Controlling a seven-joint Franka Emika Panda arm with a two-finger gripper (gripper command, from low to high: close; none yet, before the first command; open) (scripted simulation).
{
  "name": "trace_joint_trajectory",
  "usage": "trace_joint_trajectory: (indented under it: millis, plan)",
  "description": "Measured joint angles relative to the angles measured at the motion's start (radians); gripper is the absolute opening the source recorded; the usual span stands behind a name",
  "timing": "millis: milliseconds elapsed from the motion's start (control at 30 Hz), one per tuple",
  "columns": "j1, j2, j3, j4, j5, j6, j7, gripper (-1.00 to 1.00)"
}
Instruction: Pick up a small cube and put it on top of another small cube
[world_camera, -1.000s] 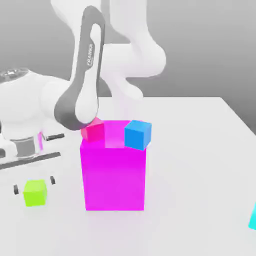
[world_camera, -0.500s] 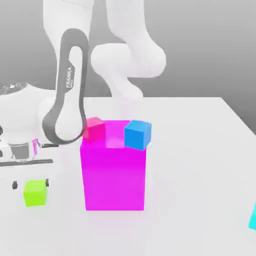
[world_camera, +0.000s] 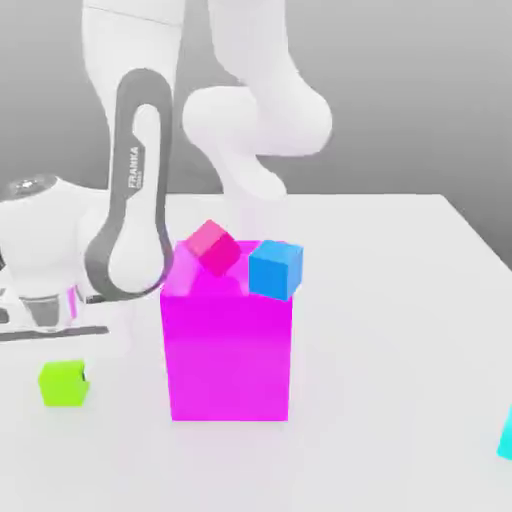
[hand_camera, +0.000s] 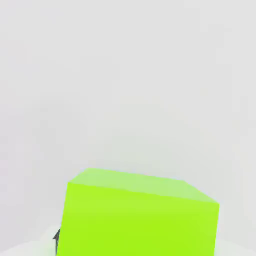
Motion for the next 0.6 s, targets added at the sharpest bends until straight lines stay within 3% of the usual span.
trace_joint_trajectory:
  millis: [267, 433, 600]
  plan:
    - [0.097, -0.130, -0.138, -0.035, -0.199, -0.092, 0.154, -1.00]
    - [0.167, -0.101, -0.103, 0.091, -0.253, -0.270, 0.298, -1.00]
    - [0.311, -0.067, 0.022, 0.219, -0.321, -0.395, 0.314, -1.00]
